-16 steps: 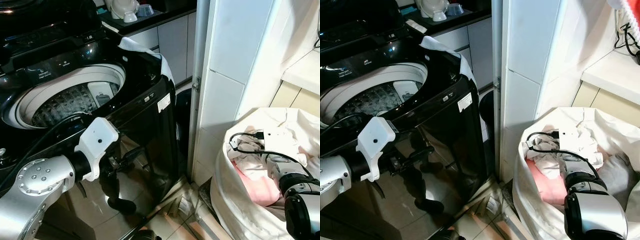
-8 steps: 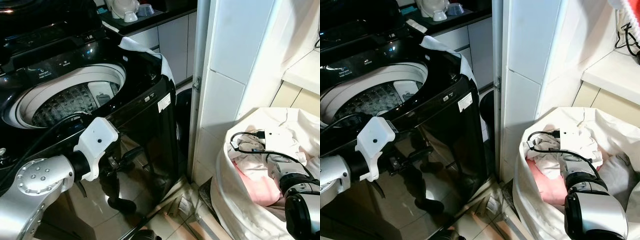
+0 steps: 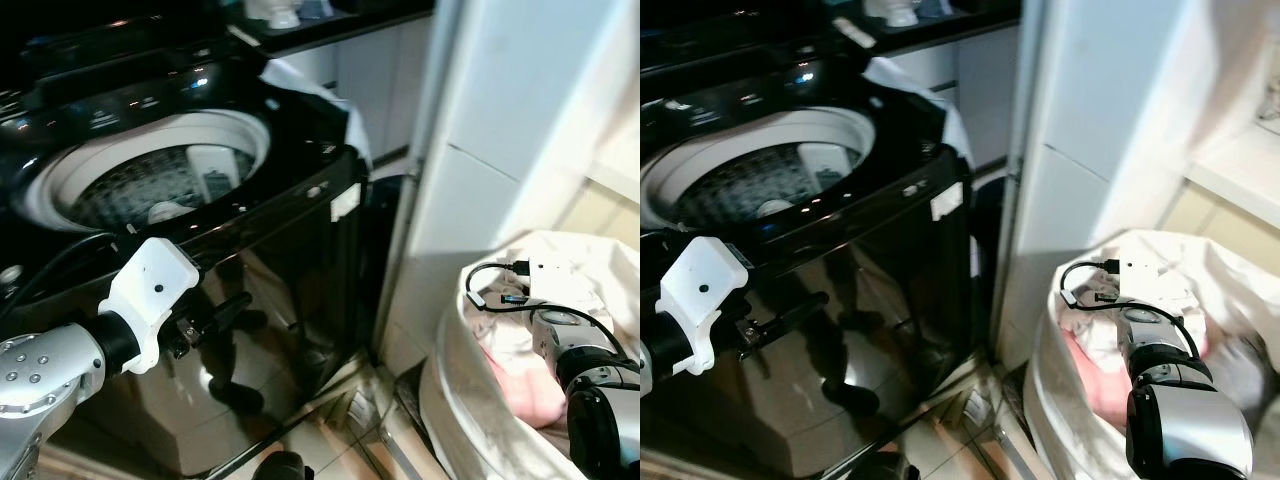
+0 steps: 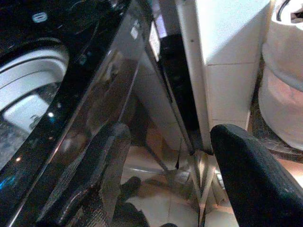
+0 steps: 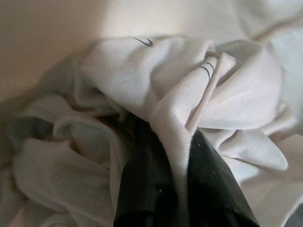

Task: Clothes washing

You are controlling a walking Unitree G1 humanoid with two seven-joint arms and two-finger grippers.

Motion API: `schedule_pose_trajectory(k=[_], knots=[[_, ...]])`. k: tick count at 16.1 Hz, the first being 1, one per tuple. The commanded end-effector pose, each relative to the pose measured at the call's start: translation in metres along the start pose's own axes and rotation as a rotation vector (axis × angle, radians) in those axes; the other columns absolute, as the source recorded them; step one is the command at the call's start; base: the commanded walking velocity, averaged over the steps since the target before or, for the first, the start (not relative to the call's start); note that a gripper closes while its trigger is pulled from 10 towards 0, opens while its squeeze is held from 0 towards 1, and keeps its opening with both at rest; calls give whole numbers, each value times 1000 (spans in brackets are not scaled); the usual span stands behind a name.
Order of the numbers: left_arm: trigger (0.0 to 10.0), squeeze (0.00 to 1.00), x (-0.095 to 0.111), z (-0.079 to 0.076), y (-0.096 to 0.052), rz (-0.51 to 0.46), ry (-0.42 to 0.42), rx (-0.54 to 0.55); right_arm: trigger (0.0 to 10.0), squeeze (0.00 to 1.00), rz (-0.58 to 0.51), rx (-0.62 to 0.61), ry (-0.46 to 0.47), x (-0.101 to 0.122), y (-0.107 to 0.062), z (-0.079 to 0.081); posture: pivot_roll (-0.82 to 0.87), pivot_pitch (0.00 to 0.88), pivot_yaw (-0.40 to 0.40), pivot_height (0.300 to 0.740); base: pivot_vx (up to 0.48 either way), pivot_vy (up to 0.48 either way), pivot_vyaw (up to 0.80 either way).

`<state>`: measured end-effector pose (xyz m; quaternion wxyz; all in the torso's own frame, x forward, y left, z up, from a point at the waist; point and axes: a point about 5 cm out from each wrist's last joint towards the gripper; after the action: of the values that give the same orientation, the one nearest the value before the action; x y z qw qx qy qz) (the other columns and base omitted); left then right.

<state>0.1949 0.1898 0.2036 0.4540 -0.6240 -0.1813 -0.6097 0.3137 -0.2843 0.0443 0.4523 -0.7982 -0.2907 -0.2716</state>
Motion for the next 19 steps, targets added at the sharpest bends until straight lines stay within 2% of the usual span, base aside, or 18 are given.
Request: schedule_pose_trajectory(k=[1, 3, 4, 6, 7, 10, 11, 12, 13, 14, 15, 16, 17, 18, 19], knots=[[10000, 0, 4, 0, -5, -7, 19, 16, 0, 0, -13, 19, -7, 4, -1, 7, 600, 0, 24, 740, 0, 0, 0], [10000, 0, 4, 0, -6, -6, 17, 22, 0, 0, -12, 19, -7, 4, -1, 7, 608, 0, 12, 740, 0, 0, 0], [10000, 0, 2, -4, -1, -28, 2, 26, 0, 0, -34, 13, -33, 12, -1, 6, 576, 0, -11, 740, 0, 0, 0], [10000, 0, 3, -7, 8, -55, -10, 11, 0, 0, -59, 1, -62, 20, -1, 2, 521, 0, 0, 740, 0, 0, 0], [10000, 0, 6, -8, 24, -91, -21, -18, 0, 0, -90, -19, -87, 27, -1, -6, 453, 0, 20, 740, 0, 0, 0], [10000, 0, 14, -7, 67, -193, -42, -33, 0, 0, -171, -59, -76, 43, -3, -25, 244, 0, 76, 740, 0, 0, 0], [10000, 0, 14, -7, 71, -200, -47, -32, 0, 0, -180, -62, -77, 44, -3, -27, 227, 0, 80, 740, 0, 0, 0], [10000, 0, 17, -9, 89, -228, -61, -30, 0, 0, -222, -88, -80, 51, -6, -39, 117, 0, 106, 740, 0, 0, 0], [10000, 0, 21, -11, 102, -249, -65, -34, 0, 0, -272, -112, -82, 60, -13, -51, 85, 0, 113, 740, 0, 0, 0], [10000, 0, 22, -12, 108, -261, -67, -37, 0, 0, -303, -123, -82, 66, -18, -57, 85, 0, 113, 740, 0, 0, 0], [10000, 0, 25, -14, 119, -284, -76, -33, 0, 0, -373, -133, -72, 77, -32, -68, -19, 0, 133, 740, 0, 0, 0], [10000, 0, 27, -12, 133, -316, -103, 1, 0, 0, -528, -121, -64, 103, -67, -81, -57, 0, 132, 740, 0, 0, 0], [10000, 0, 27, -11, 139, -326, -114, 21, 0, 0, -602, -76, -46, 116, -86, -83, -89, 0, 123, 740, 0, 0, 0], [10000, 0, 27, -11, 141, -329, -117, 30, 0, 0, -633, -54, -45, 121, -93, -83, -97, 0, 118, 740, 0, 0, 0], [10000, 0, 25, -10, 144, -334, -122, 51, 0, 0, -715, 5, -52, 137, -113, -82, -108, 0, 102, 740, 0, 0, 0]])
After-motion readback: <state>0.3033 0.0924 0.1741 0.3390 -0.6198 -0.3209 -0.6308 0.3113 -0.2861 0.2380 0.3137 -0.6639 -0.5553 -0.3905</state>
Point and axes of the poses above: a point about 5 cm out from each wrist's last joint towards the gripper, its own y axis pointing out of the wrist towards the gripper, its own x axis along the axis of the wrist's last joint, z = x × y, and after that the axes turned 9 degrees about -y, right-handed
